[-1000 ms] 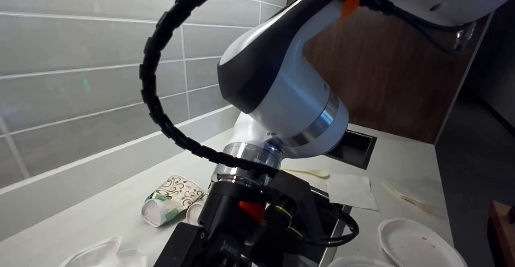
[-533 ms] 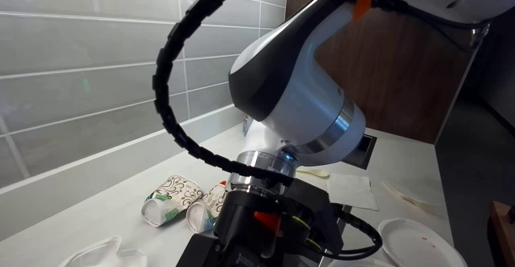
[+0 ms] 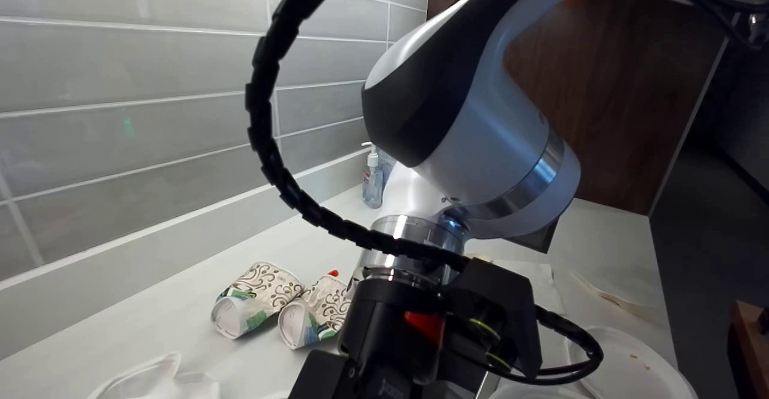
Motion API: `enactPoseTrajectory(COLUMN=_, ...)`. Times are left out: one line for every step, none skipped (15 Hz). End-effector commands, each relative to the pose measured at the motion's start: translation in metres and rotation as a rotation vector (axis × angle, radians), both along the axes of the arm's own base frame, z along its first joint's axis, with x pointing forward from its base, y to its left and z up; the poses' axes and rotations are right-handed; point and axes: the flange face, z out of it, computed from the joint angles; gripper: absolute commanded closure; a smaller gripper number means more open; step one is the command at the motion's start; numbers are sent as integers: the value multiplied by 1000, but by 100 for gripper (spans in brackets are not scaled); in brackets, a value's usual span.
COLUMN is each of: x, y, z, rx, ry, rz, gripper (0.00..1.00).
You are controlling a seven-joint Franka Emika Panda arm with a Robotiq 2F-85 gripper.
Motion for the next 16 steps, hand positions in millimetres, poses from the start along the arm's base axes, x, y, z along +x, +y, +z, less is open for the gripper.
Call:
enactPoseTrajectory(x=-9, y=6, z=-6, rx=-3, ry=26, rz=3, gripper=0)
enactPoseTrajectory(x=-11, y=8, z=-9, rx=-2, ry=30, rz=4, gripper=0)
enactPoseTrajectory(x=-11, y=9, z=-11, rx=3, ry=28, rz=-3, gripper=0)
enactPoseTrajectory(x=-11, y=10, z=-12, rx=9, ry=22, rz=-14, gripper=0)
enactPoseTrajectory(x=-11, y=11, z=-14, rx=14, ry=25, rz=-17, gripper=0)
enactPoseTrajectory(x=-9, y=9, z=-18, rx=13, ry=29, rz=-25, gripper=0)
enactPoseTrajectory(x=-7, y=7, z=-20, rx=12, ry=32, rz=-32, gripper=0)
enactPoseTrajectory(x=-5, y=4, z=-22, rx=8, ry=33, rz=-38, gripper=0)
enactPoseTrajectory(x=-3, y=1, z=-24, rx=-1, ry=36, rz=-42, gripper=0)
enactPoseTrajectory(x=0, y=-3, z=-25, rx=-9, ry=36, rz=-50, gripper=0)
enactPoseTrajectory(x=3, y=-6, z=-27, rx=-11, ry=35, rz=-55, gripper=0)
enactPoseTrajectory(x=5, y=-7, z=-27, rx=-6, ry=34, rz=-55, gripper=0)
enactPoseTrajectory(x=7, y=-7, z=-28, rx=1, ry=36, rz=-53, gripper=0)
enactPoseTrajectory(x=7, y=-6, z=-27, rx=14, ry=38, rz=-52, gripper=0)
enactPoseTrajectory(x=7, y=-5, z=-27, rx=21, ry=41, rz=-49, gripper=0)
enactPoseTrajectory(x=8, y=-5, z=-28, rx=24, ry=48, rz=-47, gripper=0)
